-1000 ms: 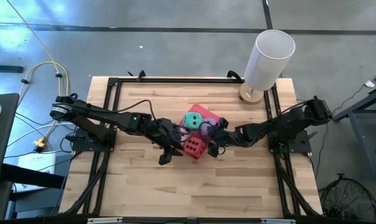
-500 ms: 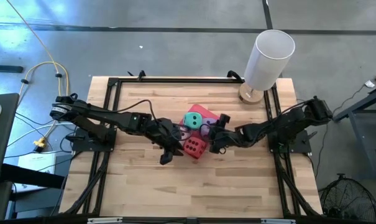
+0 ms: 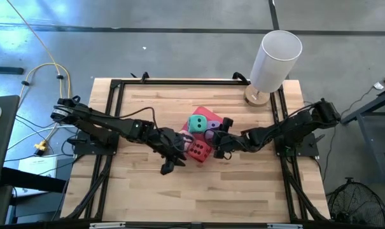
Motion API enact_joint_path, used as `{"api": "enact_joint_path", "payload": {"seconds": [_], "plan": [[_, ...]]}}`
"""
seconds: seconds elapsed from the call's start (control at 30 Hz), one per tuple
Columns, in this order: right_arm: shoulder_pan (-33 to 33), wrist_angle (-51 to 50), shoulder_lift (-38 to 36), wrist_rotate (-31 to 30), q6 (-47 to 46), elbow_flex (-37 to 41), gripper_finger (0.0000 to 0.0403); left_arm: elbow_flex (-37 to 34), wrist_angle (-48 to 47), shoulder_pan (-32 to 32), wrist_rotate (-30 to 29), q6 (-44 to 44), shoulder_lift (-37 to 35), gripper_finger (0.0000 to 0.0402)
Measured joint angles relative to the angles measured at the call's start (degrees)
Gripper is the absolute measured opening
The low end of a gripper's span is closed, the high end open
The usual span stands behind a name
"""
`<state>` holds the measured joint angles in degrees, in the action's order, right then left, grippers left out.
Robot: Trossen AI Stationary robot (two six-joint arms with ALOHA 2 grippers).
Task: Pick & Place Dice
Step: Put the small pink die into the red bin, then return to Home Position
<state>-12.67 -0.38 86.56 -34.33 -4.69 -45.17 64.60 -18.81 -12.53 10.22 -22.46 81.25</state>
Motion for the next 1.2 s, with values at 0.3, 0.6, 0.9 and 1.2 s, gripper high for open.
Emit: {"api": "enact_joint_path", "payload": {"seconds": [0.3, 0.6, 0.9, 1.2], "plan": [[-1.6, 1.6, 0.0, 3.9, 0.9, 0.0, 0.0233, 0.0, 0.0, -1.2, -0.2, 0.9, 0.0, 0.0127], [1.0, -5.1, 0.3, 10.3, -2.8, 0.0, 0.0233, 0.0, 0.0, -1.7, -4.8, 1.4, 0.0, 0.0127], [4.7, -5.7, 1.9, 10.3, -2.2, 0.0, 0.0233, 0.0, 0.0, -2.0, -4.8, 1.4, 0.0, 0.0127], [-2.9, 1.3, -2.8, 0.3, 3.6, -0.4, 0.0233, 0.0, 1.9, -3.8, -7.6, 1.8, 1.9, 0.0127]]}}
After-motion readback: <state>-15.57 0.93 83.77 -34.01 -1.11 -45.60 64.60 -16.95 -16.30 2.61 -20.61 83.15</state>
